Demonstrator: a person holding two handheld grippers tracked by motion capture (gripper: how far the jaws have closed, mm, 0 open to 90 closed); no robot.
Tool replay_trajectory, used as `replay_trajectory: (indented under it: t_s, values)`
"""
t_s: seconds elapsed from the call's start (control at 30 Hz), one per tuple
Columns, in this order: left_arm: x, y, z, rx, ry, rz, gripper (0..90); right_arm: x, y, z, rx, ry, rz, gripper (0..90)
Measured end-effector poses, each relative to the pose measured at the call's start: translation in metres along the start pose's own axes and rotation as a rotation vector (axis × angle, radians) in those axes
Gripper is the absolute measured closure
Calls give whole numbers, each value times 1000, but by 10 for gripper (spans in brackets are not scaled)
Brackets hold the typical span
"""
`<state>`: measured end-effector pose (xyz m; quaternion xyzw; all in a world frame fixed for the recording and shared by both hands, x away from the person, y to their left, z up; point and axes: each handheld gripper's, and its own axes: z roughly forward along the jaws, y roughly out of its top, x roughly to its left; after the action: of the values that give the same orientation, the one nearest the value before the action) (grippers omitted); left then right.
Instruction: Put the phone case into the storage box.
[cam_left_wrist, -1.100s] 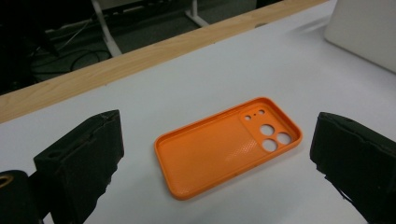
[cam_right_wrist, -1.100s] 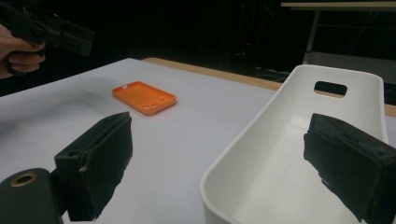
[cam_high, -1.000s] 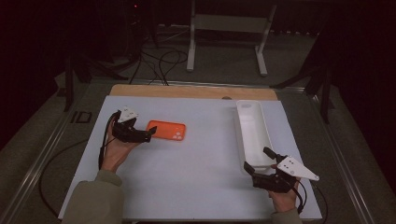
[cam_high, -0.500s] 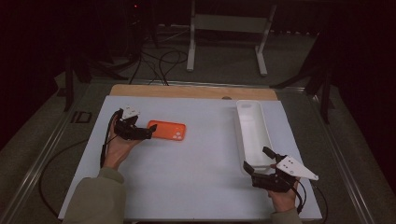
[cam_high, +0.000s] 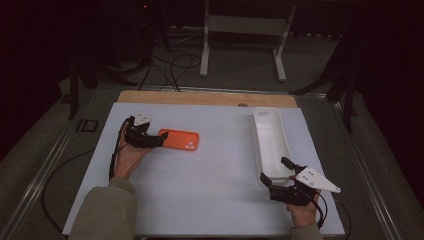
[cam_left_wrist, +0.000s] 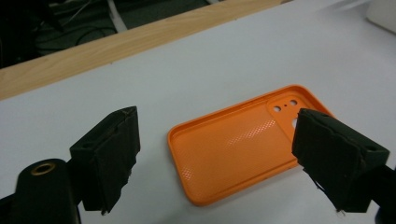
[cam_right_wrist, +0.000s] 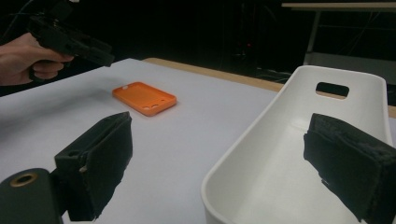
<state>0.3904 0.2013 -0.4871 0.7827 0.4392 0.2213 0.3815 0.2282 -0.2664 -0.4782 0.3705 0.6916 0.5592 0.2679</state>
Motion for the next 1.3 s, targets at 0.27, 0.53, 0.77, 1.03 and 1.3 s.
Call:
replay_trajectory:
  t_s: [0.27, 0.53, 0.77, 1.03, 1.3]
  values:
    - [-1, -3, 9, 37, 16, 3, 444, 0, 0, 1, -1, 0, 3, 79]
    - [3, -8, 18, 65, -15, -12, 728, 0, 0, 1, -7, -6, 3, 79]
    - [2, -14, 30, 134, -23, -25, 900, 0, 1, -1, -19, -14, 6, 81]
    - [1, -18, 38, 176, -18, -30, 900, 0, 2, -2, -25, -20, 6, 81]
    - [0, -21, 42, 206, -11, -17, 900, -1, 2, -3, -27, -19, 6, 81]
